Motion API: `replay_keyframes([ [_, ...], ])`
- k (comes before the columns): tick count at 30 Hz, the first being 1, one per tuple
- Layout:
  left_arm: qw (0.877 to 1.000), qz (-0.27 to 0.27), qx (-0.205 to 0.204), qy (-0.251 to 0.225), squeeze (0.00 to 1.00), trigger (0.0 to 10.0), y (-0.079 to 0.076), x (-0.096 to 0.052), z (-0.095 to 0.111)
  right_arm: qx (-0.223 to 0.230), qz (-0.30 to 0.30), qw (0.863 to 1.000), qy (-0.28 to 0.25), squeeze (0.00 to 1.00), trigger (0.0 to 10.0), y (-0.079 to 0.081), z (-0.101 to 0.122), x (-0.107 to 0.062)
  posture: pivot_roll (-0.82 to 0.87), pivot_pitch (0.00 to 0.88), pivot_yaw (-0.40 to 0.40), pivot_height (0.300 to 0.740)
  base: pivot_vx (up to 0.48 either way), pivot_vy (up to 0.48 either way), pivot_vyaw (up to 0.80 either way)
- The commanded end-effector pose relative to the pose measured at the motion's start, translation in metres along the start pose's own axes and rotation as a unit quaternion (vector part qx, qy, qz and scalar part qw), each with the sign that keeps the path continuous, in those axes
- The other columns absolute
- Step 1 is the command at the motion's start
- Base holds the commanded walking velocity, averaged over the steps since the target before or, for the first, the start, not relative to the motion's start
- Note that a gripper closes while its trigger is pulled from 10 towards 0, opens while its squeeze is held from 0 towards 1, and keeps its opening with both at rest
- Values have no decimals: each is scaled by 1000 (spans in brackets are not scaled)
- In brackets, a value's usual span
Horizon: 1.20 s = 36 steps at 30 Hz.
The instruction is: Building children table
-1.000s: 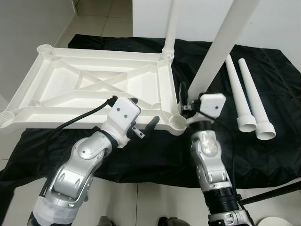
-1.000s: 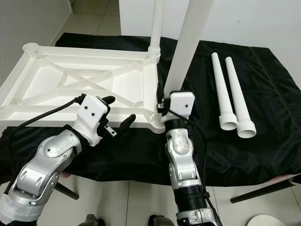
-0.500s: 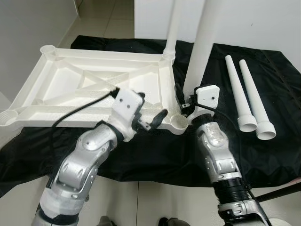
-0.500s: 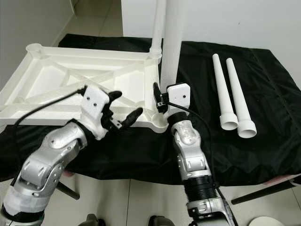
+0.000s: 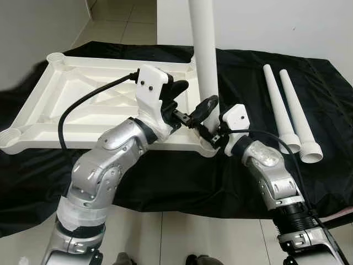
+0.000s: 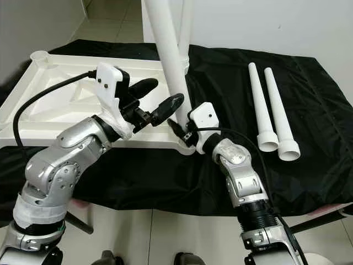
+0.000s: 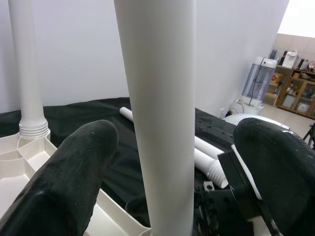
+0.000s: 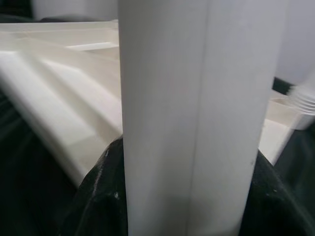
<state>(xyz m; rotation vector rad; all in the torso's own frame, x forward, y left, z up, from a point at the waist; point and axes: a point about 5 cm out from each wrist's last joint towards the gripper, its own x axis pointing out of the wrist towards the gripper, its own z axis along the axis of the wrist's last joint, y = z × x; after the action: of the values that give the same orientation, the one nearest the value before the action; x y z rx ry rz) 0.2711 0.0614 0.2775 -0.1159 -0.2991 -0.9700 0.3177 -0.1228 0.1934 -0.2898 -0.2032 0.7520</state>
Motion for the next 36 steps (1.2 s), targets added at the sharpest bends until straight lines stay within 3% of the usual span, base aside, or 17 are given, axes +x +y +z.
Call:
replay_keyframes([
  [1, 996, -93, 2, -6, 0, 10000, -11, 0, 4, -1, 33, 999, -3, 0, 10000, 6, 2, -2, -41, 94, 2, 740, 0, 0, 0],
  [8, 996, -83, -16, 0, 0, 10000, -9, 1, 3, 7, 111, 994, 5, 0, 10000, 22, 2, -5, -41, 95, 5, 740, 0, 0, 0],
  [11, 997, -80, -21, 0, 0, 10000, -8, 1, 3, 9, 117, 993, 6, 0, 10000, 24, 2, -5, -37, 95, 3, 740, 0, 0, 0],
  [12, 997, -74, -30, 2, 0, 6431, -6, 1, 3, 10, 123, 992, 7, 0, 10000, 26, 1, -6, -37, 95, 4, 740, 0, 0, 0],
  [13, 997, -72, -41, -4, 0, 0, -5, 0, 4, 12, 128, 992, 8, 0, 10000, 28, 0, -6, -35, 95, 5, 740, 0, 0, 0],
  [15, 995, -76, -56, -12, 0, 0, -5, -1, 6, 14, 134, 991, 10, 0, 10000, 29, 0, -6, -33, 95, 5, 740, 0, 0, 0],
  [26, 995, -87, -56, -12, 0, 0, -8, -2, 9, 29, 133, 991, 10, 0, 10000, 30, 0, -7, -29, 93, 9, 740, 0, 0, 0],
  [31, 996, -75, -39, 4, 0, 0, -5, 0, 8, 66, 110, 992, 3, 0, 10000, 26, 0, -4, -27, 96, 13, 740, 0, 0, 0],
  [32, 997, -63, -39, 7, 0, 10000, -3, 2, 7, 66, 107, 992, 2, 1000, 10000, 25, 0, -4, -26, 97, 12, 740, 0, 0, 0],
  [36, 997, -31, -59, 25, 0, 10000, 5, 5, 4, 66, 98, 993, -4, 1000, 10000, 23, 1, -3, -27, 96, 14, 740, 0, 0, 0],
])
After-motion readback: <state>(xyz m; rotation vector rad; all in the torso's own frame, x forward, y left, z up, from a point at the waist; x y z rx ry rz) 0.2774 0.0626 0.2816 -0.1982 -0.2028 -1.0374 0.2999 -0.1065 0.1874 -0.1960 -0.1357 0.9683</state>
